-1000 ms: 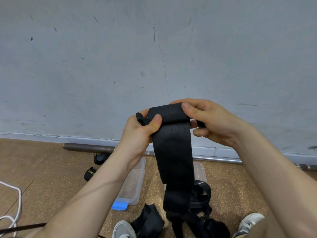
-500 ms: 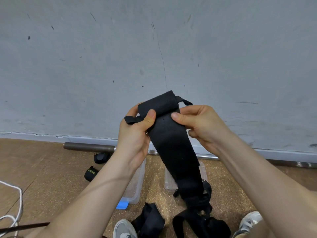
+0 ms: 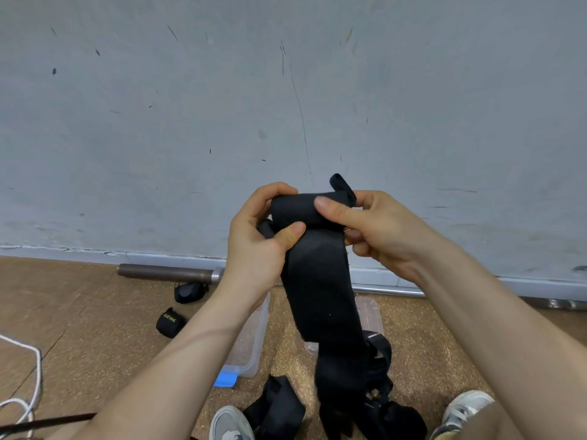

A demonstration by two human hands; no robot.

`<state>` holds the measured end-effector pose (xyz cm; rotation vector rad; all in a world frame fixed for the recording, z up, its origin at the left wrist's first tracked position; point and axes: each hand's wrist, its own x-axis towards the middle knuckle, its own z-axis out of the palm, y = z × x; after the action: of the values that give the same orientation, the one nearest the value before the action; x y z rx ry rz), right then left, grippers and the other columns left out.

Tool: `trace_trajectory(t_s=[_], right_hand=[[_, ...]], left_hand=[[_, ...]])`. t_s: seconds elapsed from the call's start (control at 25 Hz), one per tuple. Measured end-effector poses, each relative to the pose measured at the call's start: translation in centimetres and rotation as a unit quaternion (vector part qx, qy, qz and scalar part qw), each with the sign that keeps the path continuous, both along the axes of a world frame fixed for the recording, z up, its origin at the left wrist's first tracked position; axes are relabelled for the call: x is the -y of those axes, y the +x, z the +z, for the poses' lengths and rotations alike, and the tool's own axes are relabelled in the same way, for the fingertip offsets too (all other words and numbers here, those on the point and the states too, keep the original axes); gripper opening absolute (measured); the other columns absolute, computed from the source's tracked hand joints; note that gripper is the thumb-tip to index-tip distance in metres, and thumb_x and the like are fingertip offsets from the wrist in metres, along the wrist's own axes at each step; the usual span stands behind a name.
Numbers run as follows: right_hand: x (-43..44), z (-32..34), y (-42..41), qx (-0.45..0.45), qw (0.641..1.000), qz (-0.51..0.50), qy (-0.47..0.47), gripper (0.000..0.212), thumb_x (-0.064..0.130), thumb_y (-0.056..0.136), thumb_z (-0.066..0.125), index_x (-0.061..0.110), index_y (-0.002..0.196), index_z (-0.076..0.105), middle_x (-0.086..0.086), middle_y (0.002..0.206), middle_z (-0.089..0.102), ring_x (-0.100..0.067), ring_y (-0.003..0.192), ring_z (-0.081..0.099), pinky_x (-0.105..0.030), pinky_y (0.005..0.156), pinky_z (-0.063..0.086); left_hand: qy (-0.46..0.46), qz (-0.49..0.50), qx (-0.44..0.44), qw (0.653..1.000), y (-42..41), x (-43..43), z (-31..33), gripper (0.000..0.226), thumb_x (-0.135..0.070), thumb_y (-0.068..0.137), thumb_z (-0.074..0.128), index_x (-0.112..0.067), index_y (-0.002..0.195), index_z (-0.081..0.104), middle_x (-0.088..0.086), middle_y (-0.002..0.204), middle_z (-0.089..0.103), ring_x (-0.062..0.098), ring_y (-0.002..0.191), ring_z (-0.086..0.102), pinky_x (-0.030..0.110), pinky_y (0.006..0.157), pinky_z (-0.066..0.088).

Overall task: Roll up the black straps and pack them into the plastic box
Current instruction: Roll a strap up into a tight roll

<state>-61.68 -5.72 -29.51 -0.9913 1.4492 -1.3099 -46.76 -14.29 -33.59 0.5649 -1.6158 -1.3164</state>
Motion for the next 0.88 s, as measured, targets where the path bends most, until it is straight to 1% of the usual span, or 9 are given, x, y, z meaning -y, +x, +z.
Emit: trace_trajectory(t_s=[0.08, 0.16, 0.24, 0.32, 0.44, 0.56, 0.6, 0.72, 0.88], right_hand=[[0.1, -0.4, -0.2, -0.002, 1.000, -0.012, -0.023, 0.010, 0.018, 0.086, 0.073, 0.013, 0.094, 0.068, 0.013, 0.051, 0.058, -0.001, 0.041, 0.050, -0.015, 0.044, 0.027], [0.2, -0.5, -0.7, -0.004, 0.998, -0.019, -0.057, 0.016, 0.005, 0.082, 0.074, 0.008, 0.098, 0.069, 0.010, 0.056, 0.062, 0.000, 0.045, 0.055, -0.009, 0.042, 0.033], [0.2, -0.7, -1.0, -0.020, 0.995, -0.007, -0.102, 0.024, -0.006, 0.080, 0.073, -0.002, 0.102, 0.068, 0.005, 0.066, 0.068, -0.002, 0.056, 0.063, -0.009, 0.052, 0.045], [0.3, -1.1, -0.7, -0.076, 0.989, 0.009, -0.130, 0.030, -0.008, 0.077, 0.076, -0.001, 0.105, 0.069, -0.003, 0.083, 0.072, -0.010, 0.076, 0.071, -0.018, 0.068, 0.054], [0.4, -1.0, -1.3, -0.098, 0.986, 0.067, -0.115, 0.036, 0.002, 0.078, 0.079, 0.009, 0.111, 0.066, -0.001, 0.093, 0.071, -0.014, 0.088, 0.070, -0.023, 0.076, 0.055], [0.1, -0.6, -2.8, 0.007, 0.990, 0.143, -0.014, 0.052, 0.041, 0.075, 0.078, 0.020, 0.121, 0.063, -0.004, 0.108, 0.069, -0.025, 0.101, 0.069, -0.040, 0.092, 0.057], [0.1, -0.6, -3.0, 0.008, 0.990, 0.142, 0.010, 0.052, 0.048, 0.075, 0.075, 0.022, 0.118, 0.065, -0.006, 0.108, 0.069, -0.028, 0.101, 0.068, -0.046, 0.097, 0.055], [0.3, -0.8, -2.8, -0.068, 0.991, 0.117, 0.012, 0.040, 0.036, 0.080, 0.077, 0.013, 0.112, 0.070, -0.018, 0.106, 0.072, -0.027, 0.096, 0.068, -0.051, 0.100, 0.052], [0.3, -1.0, -2.6, -0.099, 0.989, 0.113, -0.008, 0.043, 0.025, 0.073, 0.084, 0.013, 0.112, 0.072, -0.019, 0.110, 0.071, -0.028, 0.104, 0.070, -0.048, 0.097, 0.054]], left_hand=[[0.022, -0.046, 0.013, 0.999, 0.1, 0.2, 0.1, 0.038, -0.002, 0.074, 0.068, -0.030, 0.099, 0.064, 0.007, 0.105, 0.066, 0.027, 0.095, 0.064, 0.040, 0.078, 0.058], [0.096, -0.136, 0.030, 0.986, 0.7, 0.7, 0.8, 0.028, -0.018, 0.079, 0.071, -0.028, 0.103, 0.061, 0.006, 0.103, 0.066, 0.023, 0.090, 0.065, 0.032, 0.071, 0.055], [0.146, -0.170, 0.076, 0.972, 1.4, 1.2, 1.5, 0.031, -0.041, 0.081, 0.067, -0.026, 0.108, 0.062, 0.005, 0.104, 0.067, 0.022, 0.092, 0.064, 0.033, 0.074, 0.050], [0.115, -0.139, 0.133, 0.975, 1.7, 1.5, 1.7, 0.038, -0.050, 0.082, 0.068, -0.026, 0.111, 0.067, 0.009, 0.107, 0.069, 0.026, 0.095, 0.066, 0.038, 0.077, 0.050], [0.060, -0.090, 0.128, 0.986, 1.6, 1.1, 1.7, 0.029, -0.035, 0.075, 0.080, -0.031, 0.102, 0.073, 0.006, 0.101, 0.072, 0.022, 0.089, 0.068, 0.025, 0.065, 0.054], [0.027, -0.071, 0.128, 0.989, 1.6, 1.0, 1.6, 0.030, -0.024, 0.069, 0.077, -0.032, 0.099, 0.073, -0.004, 0.097, 0.072, 0.017, 0.092, 0.067, 0.031, 0.072, 0.058], [0.012, -0.069, 0.136, 0.988, 1.7, 0.9, 1.6, 0.032, -0.022, 0.069, 0.076, -0.031, 0.099, 0.072, -0.007, 0.096, 0.071, 0.013, 0.091, 0.067, 0.029, 0.073, 0.058], [-0.040, -0.072, 0.173, 0.981, 1.5, 0.4, 1.5, 0.036, -0.018, 0.068, 0.074, -0.031, 0.101, 0.068, -0.012, 0.095, 0.070, 0.005, 0.089, 0.066, 0.022, 0.076, 0.055], [-0.045, -0.046, 0.191, 0.979, 1.4, 0.3, 1.4, 0.048, -0.006, 0.069, 0.083, -0.033, 0.104, 0.065, -0.006, 0.100, 0.068, 0.011, 0.090, 0.067, 0.032, 0.082, 0.058]])
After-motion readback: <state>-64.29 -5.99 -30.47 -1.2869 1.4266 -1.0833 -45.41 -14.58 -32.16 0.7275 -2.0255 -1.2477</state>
